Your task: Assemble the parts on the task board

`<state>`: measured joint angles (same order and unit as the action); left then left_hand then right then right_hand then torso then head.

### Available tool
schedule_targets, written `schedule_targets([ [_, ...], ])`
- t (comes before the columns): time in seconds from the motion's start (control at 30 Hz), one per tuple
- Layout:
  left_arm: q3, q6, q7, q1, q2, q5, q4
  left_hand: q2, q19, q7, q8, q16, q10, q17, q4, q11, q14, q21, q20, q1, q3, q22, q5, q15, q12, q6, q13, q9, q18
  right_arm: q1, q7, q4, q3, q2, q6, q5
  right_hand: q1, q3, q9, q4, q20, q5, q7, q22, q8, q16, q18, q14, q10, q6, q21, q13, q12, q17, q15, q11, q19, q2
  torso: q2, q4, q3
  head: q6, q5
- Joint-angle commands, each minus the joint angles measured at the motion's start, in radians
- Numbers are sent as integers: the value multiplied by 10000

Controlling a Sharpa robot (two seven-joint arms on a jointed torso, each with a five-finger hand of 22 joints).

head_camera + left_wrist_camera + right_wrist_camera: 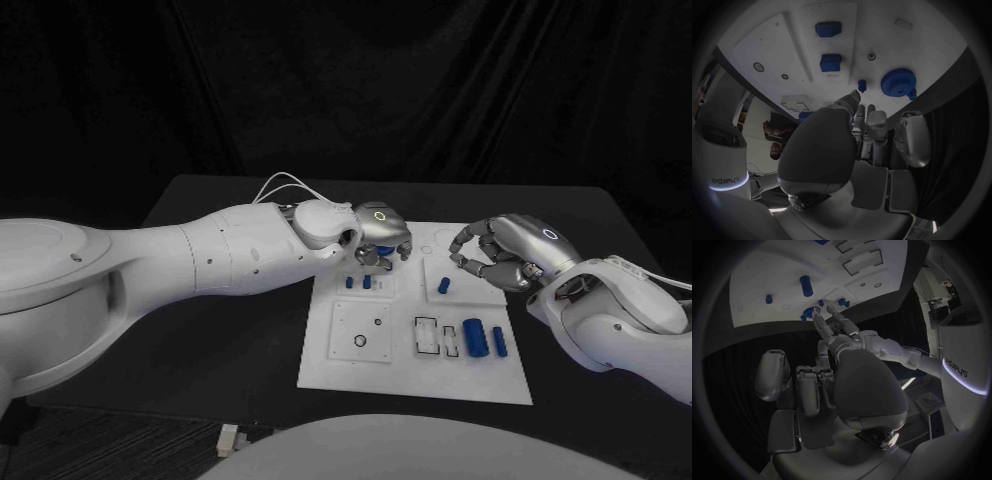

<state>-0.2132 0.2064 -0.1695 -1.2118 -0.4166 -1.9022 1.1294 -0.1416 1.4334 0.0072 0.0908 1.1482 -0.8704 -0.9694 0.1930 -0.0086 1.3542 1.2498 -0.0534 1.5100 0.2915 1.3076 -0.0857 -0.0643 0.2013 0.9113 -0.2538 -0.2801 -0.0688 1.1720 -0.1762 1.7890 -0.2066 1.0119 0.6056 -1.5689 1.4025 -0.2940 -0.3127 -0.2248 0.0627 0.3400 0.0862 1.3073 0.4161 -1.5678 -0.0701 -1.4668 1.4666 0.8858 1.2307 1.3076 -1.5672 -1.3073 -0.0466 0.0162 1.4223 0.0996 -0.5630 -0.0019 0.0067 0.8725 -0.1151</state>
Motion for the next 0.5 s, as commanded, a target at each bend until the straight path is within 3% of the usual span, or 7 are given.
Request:
schedule_targets([
  [0.03,10,-322,74,44,47,-34,-26,-13,-75,-39,-21,-28,-58,18,-58,32,-97,-74,-22,-83,-12,1692,43,5,46,21,-12,16,-15,2,-45,-3,6,-8,-39,-70,31,73,-8,-11,-28,12,15,1655,43,-30,-40,-1040,986,71,-7,2553,32,-2635,-50,-62,51,18,3,-4,-3,1,-14],
  [0.27,11,-446,104,97,109,-34,-121,6,-90,-45,-37,-35,-75,60,-56,52,-119,-106,-27,-134,-8,1685,28,16,62,-1,-17,33,-20,0,-58,-28,6,-29,-69,-70,31,73,-8,-11,-28,12,15,1655,43,-30,-40,-1040,986,71,-7,2553,32,-2635,-50,-62,51,18,-4,-3,1,1,-31],
  [0.37,11,-466,110,116,144,-34,-177,2,-92,-17,-38,29,-111,127,-234,36,-149,-117,-41,-113,152,1688,-573,21,75,42,0,78,-20,-1,-61,-36,6,-34,-88,-70,32,72,-8,-11,-29,12,14,1651,42,-30,-43,-1040,982,71,-21,2548,37,-2635,-51,-63,45,19,-3,-1,2,1,-26],
  [0.5,11,-510,122,145,209,-34,-273,2,-98,-1,-33,35,-141,160,-282,27,-163,-132,-44,-109,211,1685,-670,20,81,62,7,88,-23,-1,-63,-40,6,-36,-105,-70,33,72,-7,-11,-30,11,14,1644,41,-30,-48,-1040,974,70,-47,2536,48,-2635,-52,-64,35,19,0,4,2,1,-12],
])
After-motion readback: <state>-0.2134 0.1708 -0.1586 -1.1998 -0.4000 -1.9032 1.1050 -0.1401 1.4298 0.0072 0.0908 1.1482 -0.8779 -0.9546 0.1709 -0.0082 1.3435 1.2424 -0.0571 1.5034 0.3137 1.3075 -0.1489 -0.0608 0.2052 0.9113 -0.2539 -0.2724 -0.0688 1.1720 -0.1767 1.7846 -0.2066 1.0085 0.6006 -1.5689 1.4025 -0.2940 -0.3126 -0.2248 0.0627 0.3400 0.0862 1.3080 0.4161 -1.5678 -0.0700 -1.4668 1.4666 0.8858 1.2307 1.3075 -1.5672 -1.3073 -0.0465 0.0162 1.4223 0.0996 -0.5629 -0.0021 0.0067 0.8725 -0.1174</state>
